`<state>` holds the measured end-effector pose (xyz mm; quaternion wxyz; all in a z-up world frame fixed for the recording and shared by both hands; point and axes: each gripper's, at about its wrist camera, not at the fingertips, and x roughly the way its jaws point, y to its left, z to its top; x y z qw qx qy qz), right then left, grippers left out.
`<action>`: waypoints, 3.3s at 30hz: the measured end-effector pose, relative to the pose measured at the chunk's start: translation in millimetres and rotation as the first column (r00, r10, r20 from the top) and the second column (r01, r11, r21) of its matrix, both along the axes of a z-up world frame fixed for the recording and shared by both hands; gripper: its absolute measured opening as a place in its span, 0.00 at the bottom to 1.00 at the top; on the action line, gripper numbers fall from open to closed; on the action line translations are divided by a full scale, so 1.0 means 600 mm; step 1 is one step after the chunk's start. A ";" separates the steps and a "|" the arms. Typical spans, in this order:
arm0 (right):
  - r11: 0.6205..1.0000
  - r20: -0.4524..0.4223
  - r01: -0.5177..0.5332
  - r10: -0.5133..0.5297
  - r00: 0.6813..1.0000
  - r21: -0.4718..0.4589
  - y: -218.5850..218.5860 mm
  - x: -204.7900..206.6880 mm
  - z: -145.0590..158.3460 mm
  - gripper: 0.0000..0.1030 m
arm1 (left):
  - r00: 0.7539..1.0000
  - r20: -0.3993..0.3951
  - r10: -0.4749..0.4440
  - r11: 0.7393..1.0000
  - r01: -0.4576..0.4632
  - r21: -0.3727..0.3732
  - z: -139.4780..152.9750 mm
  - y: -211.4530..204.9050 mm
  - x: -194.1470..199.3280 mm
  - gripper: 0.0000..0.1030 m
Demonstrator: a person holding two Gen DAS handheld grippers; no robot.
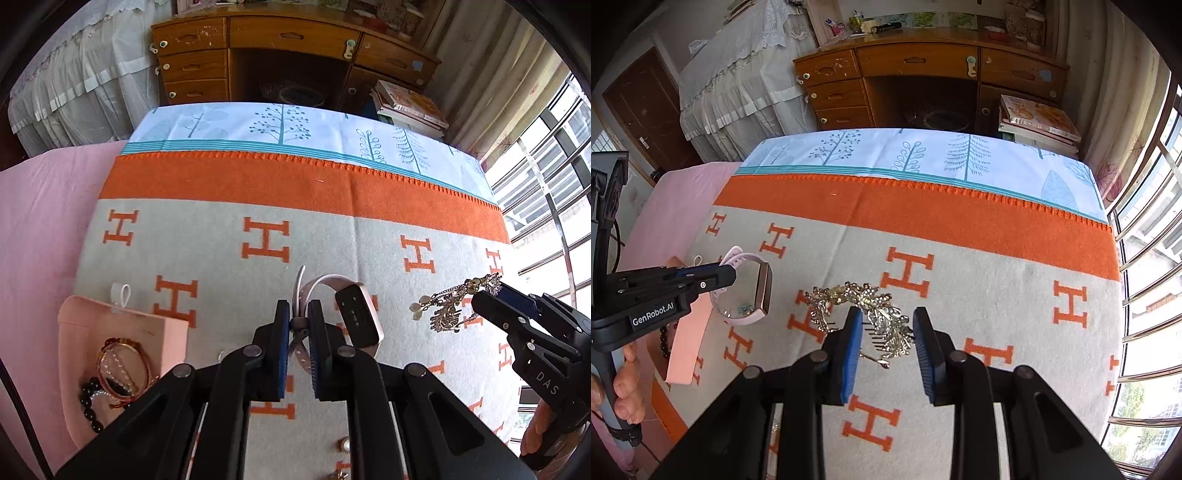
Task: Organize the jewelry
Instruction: 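Place smartwatch in pink box with left tool while right tool places hair comb, then open both tools and move them from the box toward the remaining brooches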
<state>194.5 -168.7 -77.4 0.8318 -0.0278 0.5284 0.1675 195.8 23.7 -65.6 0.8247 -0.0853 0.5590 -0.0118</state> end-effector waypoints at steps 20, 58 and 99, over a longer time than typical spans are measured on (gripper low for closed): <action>0.972 0.114 -0.221 0.211 0.971 0.085 0.268 -0.101 0.107 0.27 | 0.975 0.041 0.221 0.975 -0.221 -0.001 -0.034 0.285 -0.171 0.07; 0.972 -0.120 -0.199 0.214 0.970 0.121 0.474 -0.057 -0.059 0.31 | 0.952 0.166 0.258 0.965 -0.260 -0.008 -0.053 0.307 -0.281 0.54; 0.938 0.055 -0.346 0.345 0.937 0.009 0.073 -0.316 -0.007 0.31 | 0.979 0.202 -0.030 0.995 0.009 0.103 -0.028 0.084 -0.325 0.62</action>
